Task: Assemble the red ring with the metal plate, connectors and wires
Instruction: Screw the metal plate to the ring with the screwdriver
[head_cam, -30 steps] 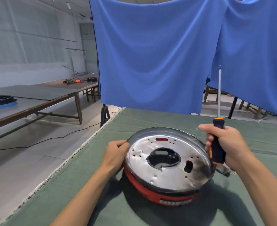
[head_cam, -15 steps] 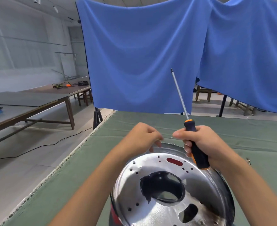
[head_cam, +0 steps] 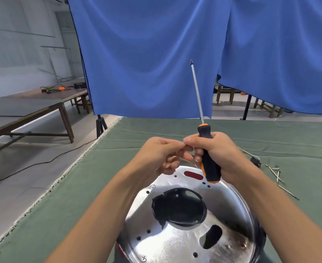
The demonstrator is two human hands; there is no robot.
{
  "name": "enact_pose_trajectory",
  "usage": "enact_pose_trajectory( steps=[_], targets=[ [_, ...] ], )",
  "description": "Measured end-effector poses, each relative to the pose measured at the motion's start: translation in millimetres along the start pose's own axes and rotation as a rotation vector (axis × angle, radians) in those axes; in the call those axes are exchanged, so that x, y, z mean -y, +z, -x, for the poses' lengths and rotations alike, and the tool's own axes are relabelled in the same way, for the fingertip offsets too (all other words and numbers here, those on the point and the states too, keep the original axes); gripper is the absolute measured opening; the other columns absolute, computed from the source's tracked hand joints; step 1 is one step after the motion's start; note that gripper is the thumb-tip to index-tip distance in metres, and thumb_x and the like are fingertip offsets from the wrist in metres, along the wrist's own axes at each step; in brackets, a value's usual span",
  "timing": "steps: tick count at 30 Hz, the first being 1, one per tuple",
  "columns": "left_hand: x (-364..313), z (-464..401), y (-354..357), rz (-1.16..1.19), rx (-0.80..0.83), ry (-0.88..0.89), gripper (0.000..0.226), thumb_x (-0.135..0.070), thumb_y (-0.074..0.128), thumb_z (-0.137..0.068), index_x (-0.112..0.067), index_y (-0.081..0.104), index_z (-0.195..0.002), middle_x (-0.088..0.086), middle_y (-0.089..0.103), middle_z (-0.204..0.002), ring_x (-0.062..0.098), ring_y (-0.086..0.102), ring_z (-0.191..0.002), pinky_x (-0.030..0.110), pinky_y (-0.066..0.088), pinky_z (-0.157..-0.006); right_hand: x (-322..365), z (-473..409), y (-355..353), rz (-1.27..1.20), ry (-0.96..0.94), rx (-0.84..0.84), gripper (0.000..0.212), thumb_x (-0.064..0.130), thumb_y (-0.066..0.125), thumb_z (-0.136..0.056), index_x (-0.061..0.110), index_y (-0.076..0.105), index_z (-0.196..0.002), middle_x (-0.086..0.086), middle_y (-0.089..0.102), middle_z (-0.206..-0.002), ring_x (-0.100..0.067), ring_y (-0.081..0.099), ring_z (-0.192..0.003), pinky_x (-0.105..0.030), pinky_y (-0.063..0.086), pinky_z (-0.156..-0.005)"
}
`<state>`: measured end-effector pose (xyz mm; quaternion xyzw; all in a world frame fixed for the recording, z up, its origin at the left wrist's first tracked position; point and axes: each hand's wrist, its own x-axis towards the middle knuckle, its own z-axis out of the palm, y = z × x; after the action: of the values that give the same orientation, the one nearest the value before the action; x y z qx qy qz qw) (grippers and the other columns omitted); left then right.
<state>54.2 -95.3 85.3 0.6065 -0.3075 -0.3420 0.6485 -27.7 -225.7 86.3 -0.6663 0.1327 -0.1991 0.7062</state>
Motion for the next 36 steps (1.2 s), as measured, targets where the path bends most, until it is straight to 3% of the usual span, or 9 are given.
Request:
enact_pose_trajectory(
  steps=[6, 12, 14, 16, 19, 23, 25, 30, 36],
  targets=[
    [-9.9, 3.7, -3.3, 0.171, -0.081, -0.025, 0.014, -0.009, 0.053, -0.089, -0.004, 0.062, -0.079, 0.003, 0.061, -0.057, 0.007, 0.042, -0.036, 0.013, 0.029, -0.033, 2.5, 3.4, 4.3, 0.131, -0.040, 0.000, 0.032, 0.039, 0.067, -0.084, 0.009, 0.062, -0.075, 0.000, 0.050, -0.046, -0.016, 0.046, -0.037, -0.023, 0.040, -0.039],
    [-19.8, 2.3, -19.0, 0.563, -0.476, 0.042, 0.016, -0.003, 0.045, -0.085, -0.008, 0.045, -0.070, 0.005, 0.054, -0.051, 0.009, 0.038, -0.033, 0.013, 0.030, -0.033, 6.1, 6.3, -3.2, 0.509, -0.214, -0.028, 0.035, 0.045, 0.063, -0.085, 0.012, 0.063, -0.073, 0.001, 0.054, -0.054, -0.011, 0.050, -0.041, -0.023, 0.041, -0.043],
    [-22.8, 3.1, -29.5, 0.710, -0.567, 0.055, 0.017, -0.004, 0.045, -0.088, -0.008, 0.044, -0.072, 0.007, 0.057, -0.053, 0.010, 0.043, -0.033, 0.014, 0.036, -0.033, 6.1, 7.2, -10.0, 0.689, -0.260, -0.034, 0.032, 0.050, 0.067, -0.079, 0.019, 0.066, -0.069, 0.003, 0.052, -0.054, -0.012, 0.049, -0.049, -0.031, 0.043, -0.052],
    [-23.7, 3.6, -39.2, 0.812, -0.642, 0.079, 0.018, -0.007, 0.049, -0.092, -0.007, 0.048, -0.073, 0.008, 0.059, -0.064, 0.010, 0.053, -0.039, 0.016, 0.046, -0.038, 6.6, 7.8, -13.8, 0.825, -0.261, -0.027, 0.032, 0.056, 0.067, -0.075, 0.024, 0.068, -0.069, 0.005, 0.051, -0.052, -0.014, 0.047, -0.053, -0.038, 0.047, -0.059],
    [-20.8, 3.2, -49.0, 0.905, -0.738, 0.124, 0.017, -0.012, 0.054, -0.094, -0.006, 0.054, -0.078, 0.009, 0.059, -0.075, 0.016, 0.061, -0.063, 0.024, 0.054, -0.053, 5.3, 8.7, -11.0, 0.846, -0.220, 0.029, 0.039, 0.057, 0.067, -0.074, 0.018, 0.067, -0.068, -0.004, 0.056, -0.054, -0.012, 0.048, -0.045, -0.033, 0.045, -0.056],
    [-18.8, 3.0, -54.0, 0.932, -0.724, 0.091, 0.016, -0.015, 0.054, -0.095, -0.006, 0.059, -0.082, 0.010, 0.062, -0.084, 0.020, 0.062, -0.076, 0.029, 0.051, -0.072, 0.0, 9.3, -6.3, 0.915, -0.172, 0.068, 0.042, 0.058, 0.069, -0.072, 0.016, 0.069, -0.070, -0.011, 0.063, -0.064, -0.014, 0.049, -0.047, -0.037, 0.050, -0.056],
    [-19.8, 2.5, -54.7, 0.947, -0.702, 0.091, 0.018, -0.015, 0.052, -0.096, -0.006, 0.058, -0.081, 0.010, 0.063, -0.085, 0.020, 0.062, -0.077, 0.031, 0.051, -0.082, -1.7, 9.1, -5.8, 0.921, -0.167, 0.085, 0.045, 0.059, 0.068, -0.071, 0.014, 0.068, -0.071, -0.013, 0.063, -0.064, -0.013, 0.048, -0.047, -0.031, 0.045, -0.055],
    [-21.2, 1.9, -54.1, 0.942, -0.646, 0.101, 0.021, -0.013, 0.047, -0.098, -0.002, 0.059, -0.085, 0.010, 0.065, -0.085, 0.020, 0.063, -0.077, 0.031, 0.050, -0.070, -2.9, 8.0, -6.6, 0.937, -0.166, 0.084, 0.043, 0.059, 0.069, -0.070, 0.016, 0.069, -0.067, -0.010, 0.063, -0.062, -0.013, 0.047, -0.049, -0.029, 0.042, -0.057],
    [-21.3, 2.5, -52.0, 0.939, -0.647, 0.096, 0.022, -0.012, 0.048, -0.098, -0.001, 0.060, -0.083, 0.011, 0.066, -0.084, 0.022, 0.063, -0.080, 0.032, 0.049, -0.083, -3.9, 8.3, -6.6, 0.939, -0.157, 0.081, 0.043, 0.059, 0.070, -0.070, 0.016, 0.069, -0.068, -0.010, 0.063, -0.062, -0.013, 0.047, -0.049, -0.029, 0.042, -0.057]
  ],
)
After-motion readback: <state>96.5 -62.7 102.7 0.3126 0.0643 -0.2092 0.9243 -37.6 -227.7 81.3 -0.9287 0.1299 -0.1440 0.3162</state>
